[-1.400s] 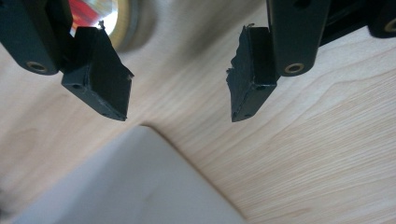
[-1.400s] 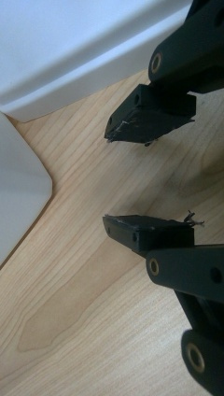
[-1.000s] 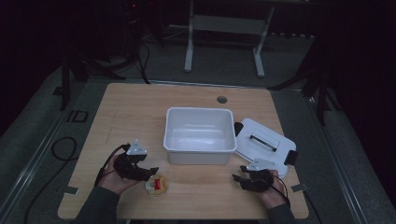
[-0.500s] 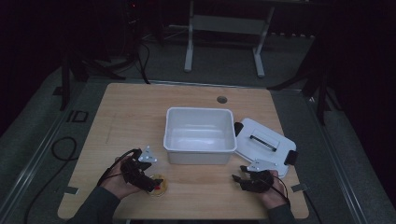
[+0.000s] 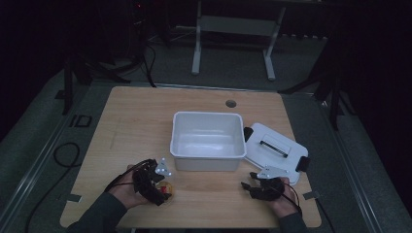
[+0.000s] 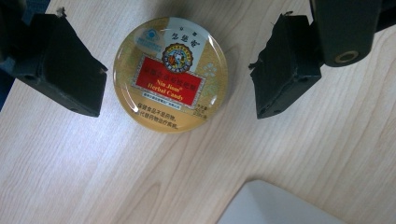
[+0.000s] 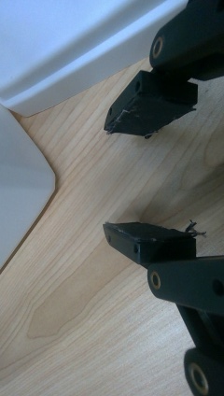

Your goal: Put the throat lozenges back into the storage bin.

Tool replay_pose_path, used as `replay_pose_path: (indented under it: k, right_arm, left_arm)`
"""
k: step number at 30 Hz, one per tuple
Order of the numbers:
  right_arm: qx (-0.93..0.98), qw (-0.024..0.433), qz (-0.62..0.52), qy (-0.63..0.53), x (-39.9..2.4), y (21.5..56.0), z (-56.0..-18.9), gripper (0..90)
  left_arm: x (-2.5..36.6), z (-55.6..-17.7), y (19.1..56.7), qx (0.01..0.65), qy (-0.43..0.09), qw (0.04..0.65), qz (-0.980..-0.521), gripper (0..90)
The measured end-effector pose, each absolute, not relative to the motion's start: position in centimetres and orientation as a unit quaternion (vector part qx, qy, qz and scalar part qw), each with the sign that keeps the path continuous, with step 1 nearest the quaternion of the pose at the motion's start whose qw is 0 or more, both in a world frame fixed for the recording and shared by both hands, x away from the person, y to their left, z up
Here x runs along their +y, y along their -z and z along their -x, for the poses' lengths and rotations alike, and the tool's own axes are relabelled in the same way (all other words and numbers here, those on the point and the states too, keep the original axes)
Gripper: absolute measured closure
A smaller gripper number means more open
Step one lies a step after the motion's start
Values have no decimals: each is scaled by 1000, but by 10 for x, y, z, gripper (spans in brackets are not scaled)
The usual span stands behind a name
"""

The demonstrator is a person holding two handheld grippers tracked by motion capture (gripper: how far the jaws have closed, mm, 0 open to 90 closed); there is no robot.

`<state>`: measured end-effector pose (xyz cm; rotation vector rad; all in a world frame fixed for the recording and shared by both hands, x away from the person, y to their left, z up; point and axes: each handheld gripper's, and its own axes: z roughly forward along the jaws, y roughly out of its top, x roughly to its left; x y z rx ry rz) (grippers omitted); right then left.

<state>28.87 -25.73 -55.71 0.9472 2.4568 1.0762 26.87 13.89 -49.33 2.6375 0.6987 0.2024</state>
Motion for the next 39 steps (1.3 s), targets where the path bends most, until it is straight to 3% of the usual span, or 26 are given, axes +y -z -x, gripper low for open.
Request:
replay_pose_path:
  k: [15, 23, 39]
  right_arm:
    - [856, 147, -325, -375, -258, 557, -289, 434]
    - [856, 146, -323, -375, -258, 557, -289, 434]
    - [857, 145, -321, -375, -258, 557, -288, 433]
  left_arm:
    - [126, -270, 502, 208, -53, 133, -968, 173]
    - [121, -273, 509, 199, -43, 110, -973, 129]
    - [114, -278, 516, 191, -35, 77, -978, 162]
